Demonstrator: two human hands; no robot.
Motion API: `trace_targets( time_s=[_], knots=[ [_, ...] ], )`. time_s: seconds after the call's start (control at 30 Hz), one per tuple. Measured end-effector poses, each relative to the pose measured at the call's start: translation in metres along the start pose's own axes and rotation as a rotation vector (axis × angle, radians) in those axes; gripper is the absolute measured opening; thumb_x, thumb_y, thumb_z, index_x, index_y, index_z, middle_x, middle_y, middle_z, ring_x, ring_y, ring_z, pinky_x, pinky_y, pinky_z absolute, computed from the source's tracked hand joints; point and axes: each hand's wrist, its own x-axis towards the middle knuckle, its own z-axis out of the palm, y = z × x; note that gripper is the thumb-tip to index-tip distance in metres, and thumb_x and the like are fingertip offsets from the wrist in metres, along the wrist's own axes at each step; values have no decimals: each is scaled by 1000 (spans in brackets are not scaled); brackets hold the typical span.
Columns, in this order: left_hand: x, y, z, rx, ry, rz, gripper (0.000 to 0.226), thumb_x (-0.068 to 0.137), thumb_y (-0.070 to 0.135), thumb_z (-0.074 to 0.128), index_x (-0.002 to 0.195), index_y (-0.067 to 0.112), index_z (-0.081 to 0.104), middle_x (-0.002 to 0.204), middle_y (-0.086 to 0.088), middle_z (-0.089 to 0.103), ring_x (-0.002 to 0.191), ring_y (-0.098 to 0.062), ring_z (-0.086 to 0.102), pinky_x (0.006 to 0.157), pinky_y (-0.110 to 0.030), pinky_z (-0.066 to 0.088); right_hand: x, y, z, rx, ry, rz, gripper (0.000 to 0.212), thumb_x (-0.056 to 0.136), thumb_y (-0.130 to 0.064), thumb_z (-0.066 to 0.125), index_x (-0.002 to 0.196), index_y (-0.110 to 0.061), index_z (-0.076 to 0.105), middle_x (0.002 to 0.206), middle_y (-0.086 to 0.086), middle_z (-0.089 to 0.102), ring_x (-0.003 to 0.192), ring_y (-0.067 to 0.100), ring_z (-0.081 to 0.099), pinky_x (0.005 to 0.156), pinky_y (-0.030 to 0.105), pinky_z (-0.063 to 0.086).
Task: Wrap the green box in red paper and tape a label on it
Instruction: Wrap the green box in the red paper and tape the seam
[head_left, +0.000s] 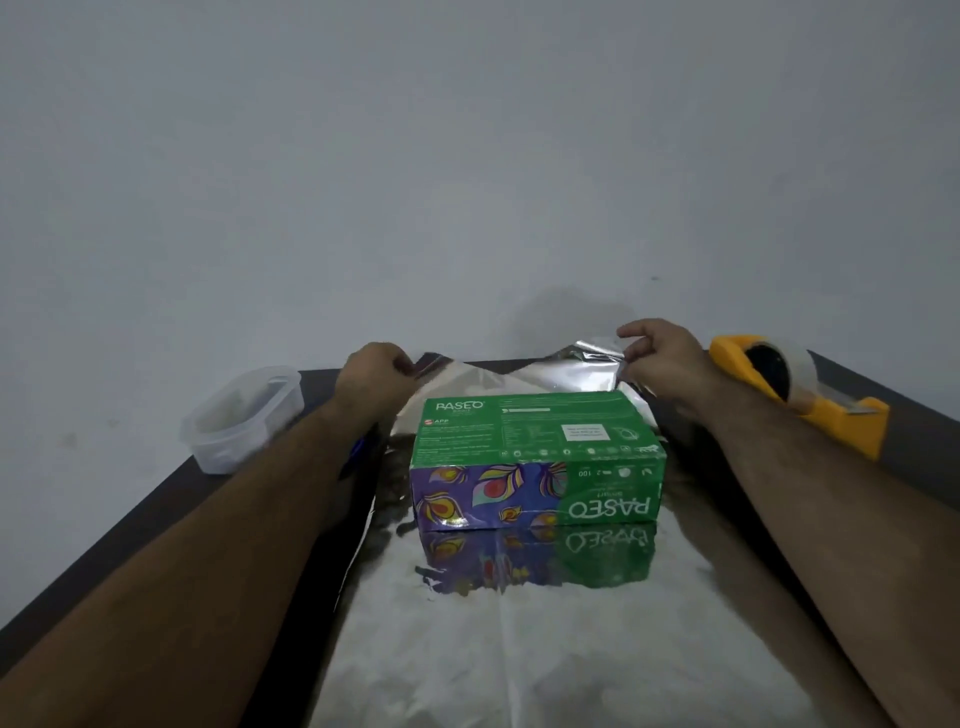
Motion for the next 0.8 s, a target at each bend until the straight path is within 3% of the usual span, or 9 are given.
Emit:
trace_targets(
  time_s=[0.07,0.17,0.3,0.4,0.5,0.6,0.7,0.8],
  knots=[
    [-4,2,-10,-163,33,-39,11,85,5,67,84,14,73,79,-2,73,82,-27,73,74,-32,58,-4,-14,-8,115,-20,8,59,79,22,68,131,-8,62,100,12,66,80,24,66,65,33,54],
    [-14,4,-27,-313,81,-38,16,84,3,67,76,17,70,73,-2,67,72,-22,63,64,-27,48,-16,-34,-20,204,-59,6,57,80,25,61,127,-7,63,106,15,68,86,27,67,68,37,57],
    [-36,1,-48,-386,93,31,9,87,10,73,81,16,73,80,-8,73,74,-24,66,72,-35,53,-28,-39,-34,154,-52,17,55,79,23,60,124,-8,63,97,11,71,82,21,64,68,33,53],
    [-57,-5,-58,-443,101,45,15,88,4,75,80,16,73,78,-3,72,69,-18,62,70,-31,49,-45,-45,-46,138,-65,-22,43,81,24,58,107,-9,64,89,8,69,83,20,62,73,32,50],
    [-80,-8,-64,-421,65,86,14,87,0,76,83,13,73,79,-1,75,61,-3,61,67,-27,49,-67,-50,-59,9,-106,-97,47,80,25,52,94,-18,64,91,9,67,83,21,61,65,30,45],
    [-104,-13,-62,-390,47,123,16,88,2,76,84,17,75,69,5,72,54,-2,57,62,-23,46,-85,-52,-70,-218,-184,-153,56,78,20,52,106,-25,72,100,11,73,99,28,68,74,35,49],
    [-126,-13,-59,-405,28,187,20,91,0,74,84,19,75,61,18,69,53,7,56,63,-25,46,-109,-70,-77,-351,-298,-218,47,72,-1,69,110,-28,70,110,-3,72,111,20,68,92,31,54],
    [-135,-13,-56,-385,51,218,23,89,-4,72,85,18,75,65,22,69,53,10,56,65,-26,46,-130,-93,-76,-449,-436,-292,72,58,-29,76,128,-29,62,125,-6,62,117,18,62,95,37,55]
  ],
)
